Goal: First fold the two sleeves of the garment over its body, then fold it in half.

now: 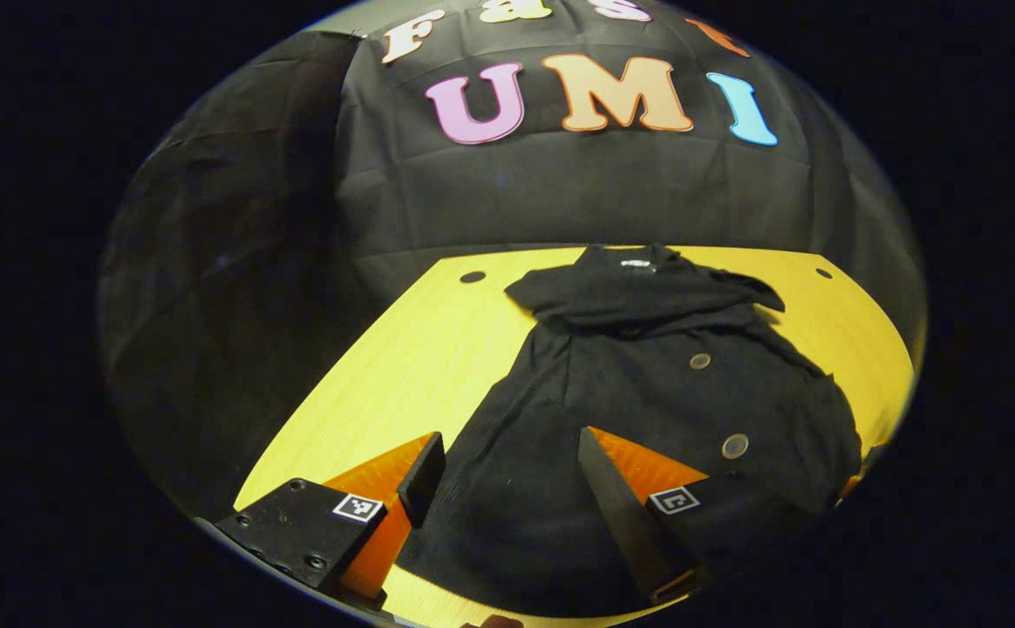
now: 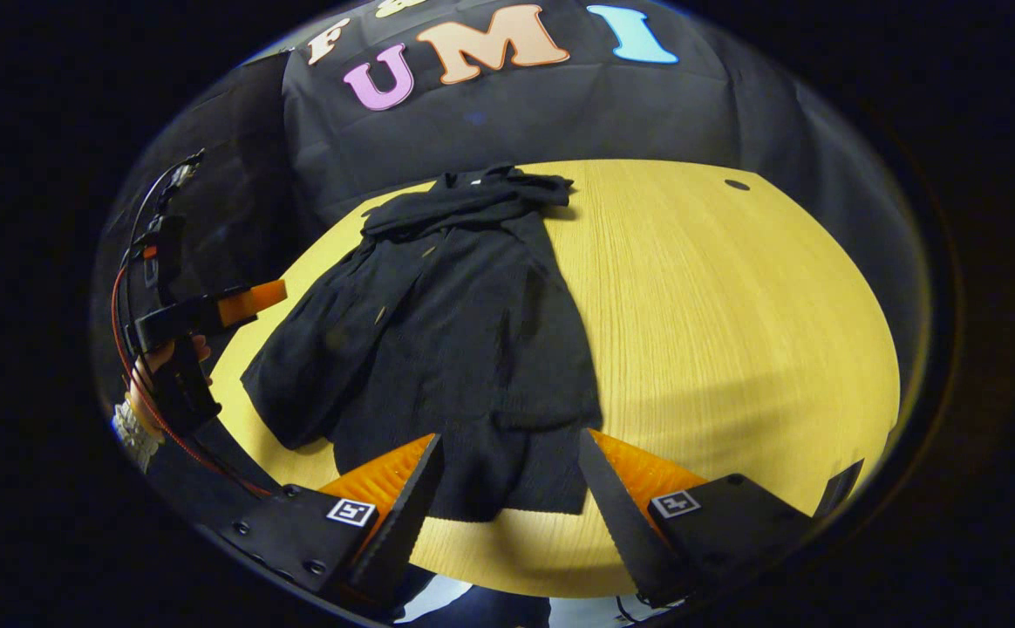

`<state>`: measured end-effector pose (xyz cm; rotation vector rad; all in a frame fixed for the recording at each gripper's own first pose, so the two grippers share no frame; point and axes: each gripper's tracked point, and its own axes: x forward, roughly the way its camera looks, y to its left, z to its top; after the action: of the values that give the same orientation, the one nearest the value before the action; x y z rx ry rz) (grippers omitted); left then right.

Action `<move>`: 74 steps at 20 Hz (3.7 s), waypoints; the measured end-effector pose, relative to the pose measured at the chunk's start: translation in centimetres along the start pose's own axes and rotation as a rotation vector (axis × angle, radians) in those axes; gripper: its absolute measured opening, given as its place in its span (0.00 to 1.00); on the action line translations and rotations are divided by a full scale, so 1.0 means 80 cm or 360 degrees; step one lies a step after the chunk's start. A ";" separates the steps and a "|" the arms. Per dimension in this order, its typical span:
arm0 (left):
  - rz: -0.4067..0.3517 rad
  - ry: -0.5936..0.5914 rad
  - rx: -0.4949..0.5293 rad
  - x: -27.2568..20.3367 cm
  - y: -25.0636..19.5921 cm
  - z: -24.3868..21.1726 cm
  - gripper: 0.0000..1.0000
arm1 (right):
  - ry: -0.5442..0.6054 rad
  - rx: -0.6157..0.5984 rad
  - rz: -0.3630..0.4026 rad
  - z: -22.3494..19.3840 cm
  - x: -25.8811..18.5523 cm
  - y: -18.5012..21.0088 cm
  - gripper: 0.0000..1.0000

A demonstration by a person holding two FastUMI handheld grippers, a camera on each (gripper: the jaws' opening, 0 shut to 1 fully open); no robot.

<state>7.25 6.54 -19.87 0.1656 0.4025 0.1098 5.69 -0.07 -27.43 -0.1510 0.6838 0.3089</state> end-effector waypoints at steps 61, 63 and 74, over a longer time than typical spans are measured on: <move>-0.0291 -0.0094 -0.0283 -0.045 -0.035 0.055 0.00 | -0.0299 -0.0199 -0.0017 0.146 -0.036 0.052 0.04; -0.0269 -0.0146 -0.0281 -0.039 -0.037 0.078 0.00 | -0.0318 -0.0242 0.0007 0.167 -0.033 0.052 0.03; -0.0315 -0.0265 -0.0322 0.034 -0.050 0.206 0.00 | -0.0579 -0.0296 -0.0102 0.339 -0.022 0.039 0.03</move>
<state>16.62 0.69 -6.66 -0.0650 0.2381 -0.0584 19.55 8.89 -5.64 -0.2853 0.2886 0.3279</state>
